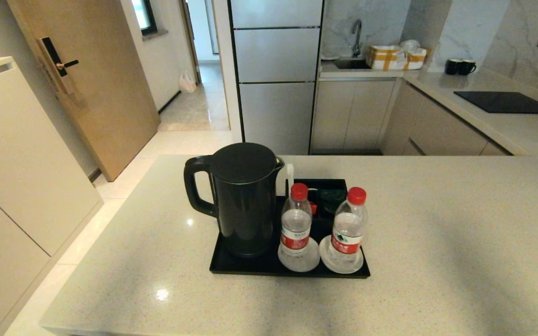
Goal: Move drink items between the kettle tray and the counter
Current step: Pick up the bottled water
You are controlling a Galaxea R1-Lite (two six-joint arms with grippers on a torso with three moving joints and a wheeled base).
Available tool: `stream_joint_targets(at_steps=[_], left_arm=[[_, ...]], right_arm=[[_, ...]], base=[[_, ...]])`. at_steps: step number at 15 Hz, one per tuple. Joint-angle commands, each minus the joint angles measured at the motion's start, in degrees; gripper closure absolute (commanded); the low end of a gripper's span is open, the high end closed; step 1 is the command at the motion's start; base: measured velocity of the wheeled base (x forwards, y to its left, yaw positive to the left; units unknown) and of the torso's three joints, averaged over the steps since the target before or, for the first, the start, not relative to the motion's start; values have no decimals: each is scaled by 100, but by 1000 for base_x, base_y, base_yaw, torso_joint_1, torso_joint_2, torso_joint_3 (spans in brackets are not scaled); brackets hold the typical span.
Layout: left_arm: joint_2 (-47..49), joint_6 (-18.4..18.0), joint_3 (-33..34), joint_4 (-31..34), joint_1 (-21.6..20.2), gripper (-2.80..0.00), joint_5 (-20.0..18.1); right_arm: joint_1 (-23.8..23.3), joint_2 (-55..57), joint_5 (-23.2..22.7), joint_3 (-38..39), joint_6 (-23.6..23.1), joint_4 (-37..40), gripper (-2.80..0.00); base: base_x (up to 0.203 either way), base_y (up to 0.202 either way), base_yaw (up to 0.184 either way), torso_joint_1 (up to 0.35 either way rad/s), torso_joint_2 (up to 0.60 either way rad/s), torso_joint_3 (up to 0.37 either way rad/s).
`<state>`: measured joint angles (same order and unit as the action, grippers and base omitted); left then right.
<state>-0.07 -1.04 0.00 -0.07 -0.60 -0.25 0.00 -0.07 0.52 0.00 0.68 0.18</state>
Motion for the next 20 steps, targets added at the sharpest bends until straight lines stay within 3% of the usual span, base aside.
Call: stream_joint_targets(at_steps=[1,17,20], left_arm=[[7,6,9,-1,7,0,-1],[7,-2,9,-1,7,0,-1],[7,-1,9,-1,7,0,-1]], right_arm=[[0,7,1,0,-6,-1,0],[0,6,11,-35,-17,37,0],[0,240,16,-535,53,255,0]], base=[[0,0,0,0,0,0],[0,0,0,0,0,0],[0,0,0,0,0,0]])
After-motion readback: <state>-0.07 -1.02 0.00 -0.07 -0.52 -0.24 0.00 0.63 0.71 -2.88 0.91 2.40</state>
